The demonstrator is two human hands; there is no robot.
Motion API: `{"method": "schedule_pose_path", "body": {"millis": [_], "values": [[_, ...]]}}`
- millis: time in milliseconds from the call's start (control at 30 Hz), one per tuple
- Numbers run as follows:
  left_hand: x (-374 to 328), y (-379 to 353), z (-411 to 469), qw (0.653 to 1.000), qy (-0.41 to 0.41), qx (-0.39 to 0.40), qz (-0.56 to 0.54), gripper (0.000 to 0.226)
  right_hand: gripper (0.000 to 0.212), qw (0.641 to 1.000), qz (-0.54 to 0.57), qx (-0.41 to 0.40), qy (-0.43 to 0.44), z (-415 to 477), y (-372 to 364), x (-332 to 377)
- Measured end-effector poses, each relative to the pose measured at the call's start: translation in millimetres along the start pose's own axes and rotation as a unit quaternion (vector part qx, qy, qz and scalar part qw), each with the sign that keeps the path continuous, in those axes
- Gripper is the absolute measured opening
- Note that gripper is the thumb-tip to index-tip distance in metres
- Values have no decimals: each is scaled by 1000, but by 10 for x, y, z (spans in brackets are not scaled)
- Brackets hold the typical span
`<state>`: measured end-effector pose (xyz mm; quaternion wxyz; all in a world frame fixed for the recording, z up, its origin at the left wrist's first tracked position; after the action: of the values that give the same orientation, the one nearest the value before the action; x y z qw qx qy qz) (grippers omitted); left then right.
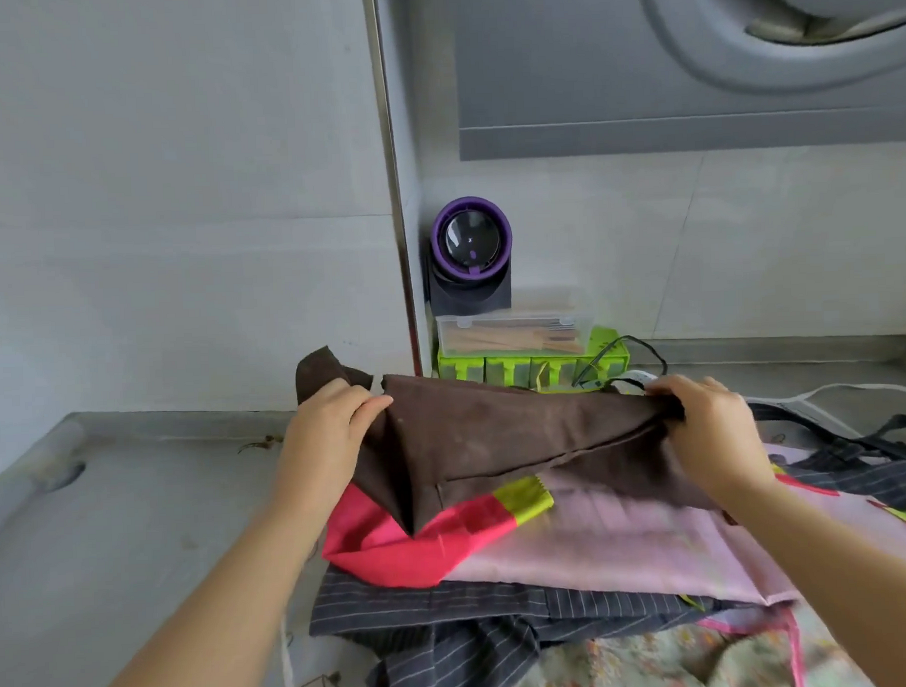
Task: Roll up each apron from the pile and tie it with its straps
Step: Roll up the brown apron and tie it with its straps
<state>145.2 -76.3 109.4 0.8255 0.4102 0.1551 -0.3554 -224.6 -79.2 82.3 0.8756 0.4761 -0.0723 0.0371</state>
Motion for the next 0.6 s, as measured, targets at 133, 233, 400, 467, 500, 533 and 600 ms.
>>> {"method": "schedule_pose_path", "body": {"millis": [133,233,400,467,500,533,600], "values": [[113,351,23,998,15,-58,12,15,27,998,38,44,30,314,133,223],[175,504,89,994,49,-92,7,26,9,994,40,85,62,573,296,366],[548,1003,278,954,209,-188,-101,47,25,966,-111,223,75,964,478,209],[691,1140,289,894,277,-263,-233,43,30,969,-146,198,21,1120,702,55],[714,1162,302,859,295,-293,-298,39,27,975,-155,159,-10,1181,872,23],[717,1144,303,828,305,-314,-350,35,18,979,-163,117,-32,1214,1003,27],[653,1057,350,832,311,-292,-354,32,5,985,-141,94,-43,1212,1102,120]]}}
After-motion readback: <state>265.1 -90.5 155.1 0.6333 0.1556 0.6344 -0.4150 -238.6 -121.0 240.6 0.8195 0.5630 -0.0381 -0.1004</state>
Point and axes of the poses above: each hand's wrist, its own z-axis towards the middle knuckle, its own y-axis out of the back of the hand, x = y × z, the point moved 10 cm from there along z, towards the middle knuckle, and after that the axes turned 14 degrees about -z, right-handed, at the moved point
